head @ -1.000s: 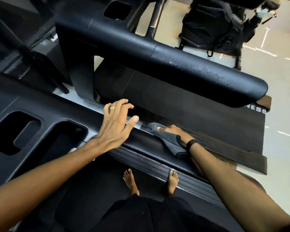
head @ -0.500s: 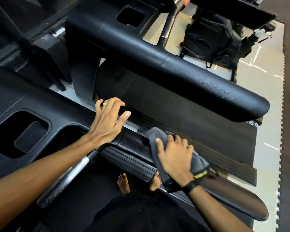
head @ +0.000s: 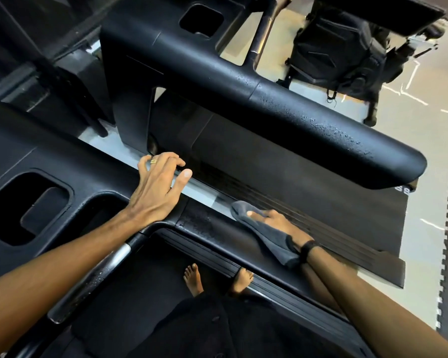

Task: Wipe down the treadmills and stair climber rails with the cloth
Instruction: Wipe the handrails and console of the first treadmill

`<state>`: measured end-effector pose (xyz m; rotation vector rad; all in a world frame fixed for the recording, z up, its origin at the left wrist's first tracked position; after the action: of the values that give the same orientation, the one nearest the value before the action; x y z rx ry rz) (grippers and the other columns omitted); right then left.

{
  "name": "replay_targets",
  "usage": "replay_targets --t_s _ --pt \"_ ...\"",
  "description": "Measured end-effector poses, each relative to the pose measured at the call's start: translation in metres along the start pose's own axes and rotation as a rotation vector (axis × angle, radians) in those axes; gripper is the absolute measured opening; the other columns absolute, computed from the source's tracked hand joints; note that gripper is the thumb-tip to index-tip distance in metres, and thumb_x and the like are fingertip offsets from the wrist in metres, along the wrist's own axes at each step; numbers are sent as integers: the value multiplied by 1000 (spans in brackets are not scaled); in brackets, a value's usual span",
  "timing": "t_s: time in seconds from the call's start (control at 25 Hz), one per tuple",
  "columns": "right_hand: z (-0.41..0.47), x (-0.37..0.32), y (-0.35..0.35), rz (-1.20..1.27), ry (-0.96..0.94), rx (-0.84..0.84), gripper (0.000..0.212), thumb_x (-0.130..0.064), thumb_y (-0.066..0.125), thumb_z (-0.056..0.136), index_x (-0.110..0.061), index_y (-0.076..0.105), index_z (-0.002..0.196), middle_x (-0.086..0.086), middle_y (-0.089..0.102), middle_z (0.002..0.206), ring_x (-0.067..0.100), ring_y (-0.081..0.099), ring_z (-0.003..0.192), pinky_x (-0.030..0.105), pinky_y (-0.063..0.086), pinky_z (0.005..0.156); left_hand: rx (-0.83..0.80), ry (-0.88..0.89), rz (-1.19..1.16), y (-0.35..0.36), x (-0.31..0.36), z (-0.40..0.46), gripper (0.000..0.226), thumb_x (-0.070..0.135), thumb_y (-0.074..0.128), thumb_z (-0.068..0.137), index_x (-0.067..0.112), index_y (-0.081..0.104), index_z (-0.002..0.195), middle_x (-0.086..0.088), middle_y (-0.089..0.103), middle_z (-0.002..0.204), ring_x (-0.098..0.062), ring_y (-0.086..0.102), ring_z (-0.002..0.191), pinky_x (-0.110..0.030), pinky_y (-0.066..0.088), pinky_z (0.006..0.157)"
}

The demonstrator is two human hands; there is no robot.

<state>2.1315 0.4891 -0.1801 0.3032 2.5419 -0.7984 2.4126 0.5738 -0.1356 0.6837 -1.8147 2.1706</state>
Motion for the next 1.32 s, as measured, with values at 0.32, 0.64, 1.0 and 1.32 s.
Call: replay_targets --t_s 0.32,0.64,1.0,1.32 --pt "-52 -70 58 -524 -186 569 61 -61 20 98 -21 57 125 8 62 118 32 53 107 49 38 91 18 5 9 1 1 1 67 57 19 99 7 57 121 -7 54 128 -18 49 124 -44 14 114" --pt "30 -63 17 75 -50 -29 55 -54 49 99 -15 60 137 11 63 134 27 57 124 42 44 106 37 22 -10 0 0 -3 65 57 21 99 8 57 120 -6 53 129 -18 49 123 -45 14 114" --pt "-58 -9 26 -442 28 471 57 -62 26 97 -23 59 123 8 64 124 33 54 118 47 36 95 20 37 -1 0 1 0 64 56 23 98 7 57 121 -8 53 129 -20 50 121 -42 12 113" --pt "-45 -87 58 -492 -309 503 57 -62 27 101 -22 50 134 6 56 126 30 48 110 44 36 93 80 11 -39 -2 2 -3 62 53 24 99 6 59 119 -7 55 128 -20 52 117 -42 14 113"
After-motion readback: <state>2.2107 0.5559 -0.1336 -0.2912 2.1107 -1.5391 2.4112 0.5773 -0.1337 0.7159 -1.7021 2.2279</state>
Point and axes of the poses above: each hand's wrist, its own z-axis towards the middle knuckle, its own y-axis out of the palm, x = y × z, the point moved 1 cm from there along z, towards the middle knuckle
